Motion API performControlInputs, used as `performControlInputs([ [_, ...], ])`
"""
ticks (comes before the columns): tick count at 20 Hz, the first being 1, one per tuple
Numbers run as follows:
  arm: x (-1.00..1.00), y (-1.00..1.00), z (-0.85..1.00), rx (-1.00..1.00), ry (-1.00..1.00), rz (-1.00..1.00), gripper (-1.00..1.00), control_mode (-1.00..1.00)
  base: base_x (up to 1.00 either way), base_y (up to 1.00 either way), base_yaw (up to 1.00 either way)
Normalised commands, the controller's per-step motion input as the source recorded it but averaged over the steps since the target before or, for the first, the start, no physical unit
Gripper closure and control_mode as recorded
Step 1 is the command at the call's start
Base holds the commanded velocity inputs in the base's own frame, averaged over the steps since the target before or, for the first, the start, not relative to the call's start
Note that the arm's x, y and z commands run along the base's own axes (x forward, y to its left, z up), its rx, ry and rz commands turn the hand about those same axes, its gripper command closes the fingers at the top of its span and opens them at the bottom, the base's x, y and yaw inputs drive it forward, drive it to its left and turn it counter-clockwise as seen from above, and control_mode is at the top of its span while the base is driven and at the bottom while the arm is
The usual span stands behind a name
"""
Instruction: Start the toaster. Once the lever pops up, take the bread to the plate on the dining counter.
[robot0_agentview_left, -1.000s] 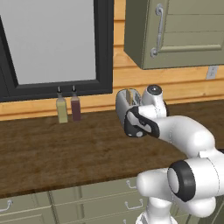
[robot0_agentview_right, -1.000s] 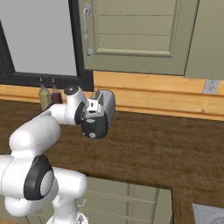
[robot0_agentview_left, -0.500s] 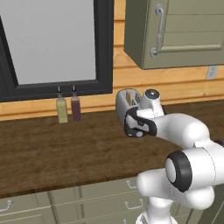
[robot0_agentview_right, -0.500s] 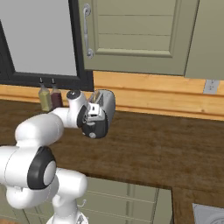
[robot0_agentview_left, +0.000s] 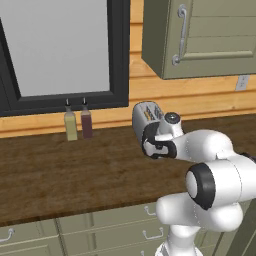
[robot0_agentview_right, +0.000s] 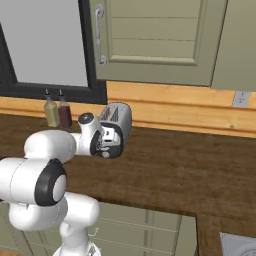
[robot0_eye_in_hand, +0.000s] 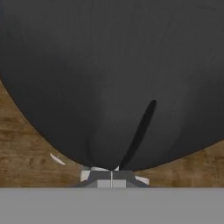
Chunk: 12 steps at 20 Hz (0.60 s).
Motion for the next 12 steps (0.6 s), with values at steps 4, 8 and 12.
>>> performControlInputs([
  [4,0.0,0.0,-0.58,0.0,0.0,0.0,1.0,-1.0,0.0,0.0,0.0],
  [8,0.0,0.0,-0.53,0.0,0.0,0.0,1.0,-1.0,0.0,0.0,0.0],
  [12,-0.18,0.0,0.26,0.01,-0.11,0.0,1.0,-1.0,0.0,0.0,0.0],
])
